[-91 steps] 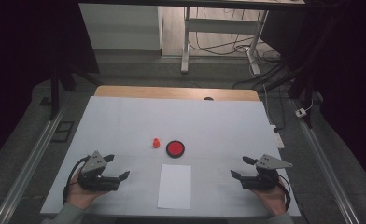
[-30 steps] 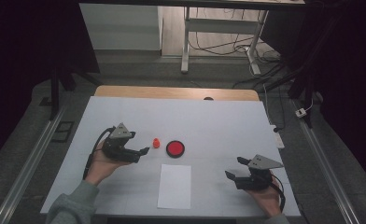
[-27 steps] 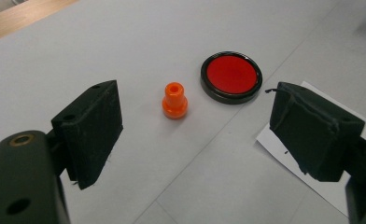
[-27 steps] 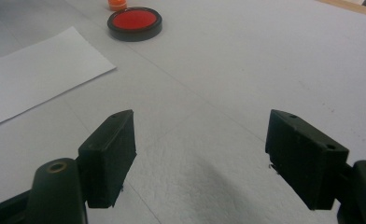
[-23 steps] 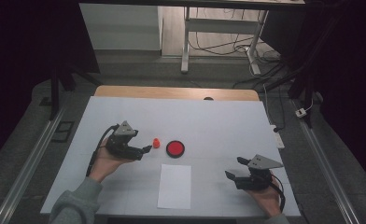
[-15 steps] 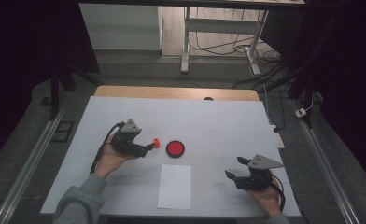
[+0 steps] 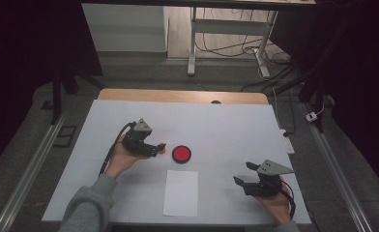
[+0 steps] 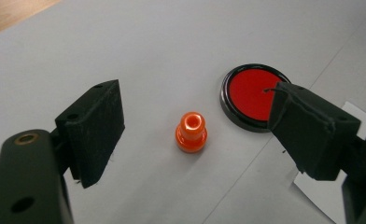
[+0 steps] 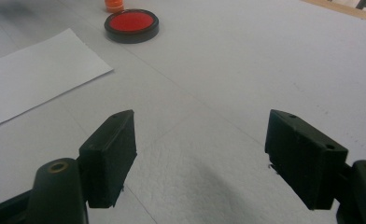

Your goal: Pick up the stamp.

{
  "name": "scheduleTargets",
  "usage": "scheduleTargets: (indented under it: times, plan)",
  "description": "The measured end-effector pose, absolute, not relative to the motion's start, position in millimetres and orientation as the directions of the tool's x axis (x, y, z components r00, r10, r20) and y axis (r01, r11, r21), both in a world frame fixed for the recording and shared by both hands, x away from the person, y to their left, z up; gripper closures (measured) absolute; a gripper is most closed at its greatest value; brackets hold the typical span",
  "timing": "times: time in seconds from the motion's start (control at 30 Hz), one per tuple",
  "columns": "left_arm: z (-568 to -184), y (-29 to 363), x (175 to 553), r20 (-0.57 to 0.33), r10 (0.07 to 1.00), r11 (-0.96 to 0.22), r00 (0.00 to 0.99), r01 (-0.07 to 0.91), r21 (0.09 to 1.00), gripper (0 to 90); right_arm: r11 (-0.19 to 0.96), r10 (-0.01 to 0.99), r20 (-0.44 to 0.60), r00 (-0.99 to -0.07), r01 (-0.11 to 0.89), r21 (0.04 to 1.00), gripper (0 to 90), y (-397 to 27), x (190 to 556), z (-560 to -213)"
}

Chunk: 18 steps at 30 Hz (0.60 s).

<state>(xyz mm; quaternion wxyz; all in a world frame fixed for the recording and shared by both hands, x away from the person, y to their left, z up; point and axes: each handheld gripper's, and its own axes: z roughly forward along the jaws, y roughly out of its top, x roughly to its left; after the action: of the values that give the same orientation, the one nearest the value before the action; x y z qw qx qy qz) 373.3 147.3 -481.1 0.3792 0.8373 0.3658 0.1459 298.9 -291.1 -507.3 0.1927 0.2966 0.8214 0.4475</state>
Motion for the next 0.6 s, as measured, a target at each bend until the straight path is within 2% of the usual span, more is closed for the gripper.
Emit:
scheduleTargets:
  times: [0.6]
  plan:
    - [-503.6,140.2,383.2,-0.029,0.726,-0.471,0.687,0.529,0.706,23.3,0.429,0.662,-0.053,-0.748,0.320,0.845,24.3,-291.9,299.0,-509.8]
